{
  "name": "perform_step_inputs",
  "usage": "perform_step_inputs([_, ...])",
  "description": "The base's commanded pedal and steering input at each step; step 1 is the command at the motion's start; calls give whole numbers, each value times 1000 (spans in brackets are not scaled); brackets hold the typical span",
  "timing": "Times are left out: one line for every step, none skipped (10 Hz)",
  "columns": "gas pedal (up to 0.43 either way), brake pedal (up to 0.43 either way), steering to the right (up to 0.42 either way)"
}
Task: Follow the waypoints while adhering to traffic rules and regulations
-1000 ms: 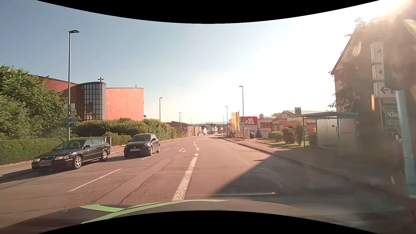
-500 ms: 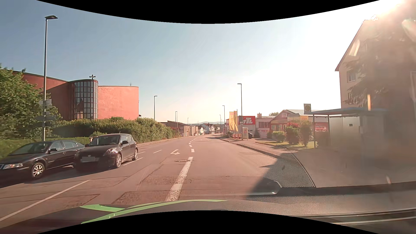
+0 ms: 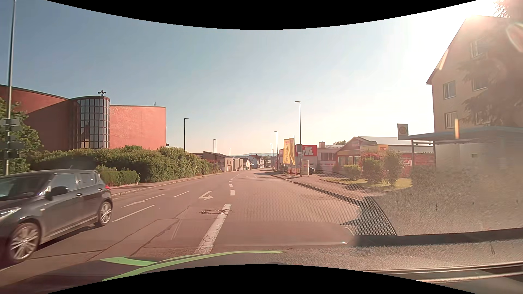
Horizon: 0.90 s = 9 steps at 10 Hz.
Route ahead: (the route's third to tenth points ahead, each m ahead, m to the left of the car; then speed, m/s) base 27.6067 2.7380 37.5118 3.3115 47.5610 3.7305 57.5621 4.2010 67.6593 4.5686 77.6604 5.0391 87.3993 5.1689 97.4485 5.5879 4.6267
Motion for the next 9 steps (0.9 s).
perform_step_inputs([98,0,46])
perform_step_inputs([118,0,45])
perform_step_inputs([118,0,38])
perform_step_inputs([118,0,29])
perform_step_inputs([130,0,19])
perform_step_inputs([138,0,15])
perform_step_inputs([150,0,11])
perform_step_inputs([150,0,7])
perform_step_inputs([150,0,3])
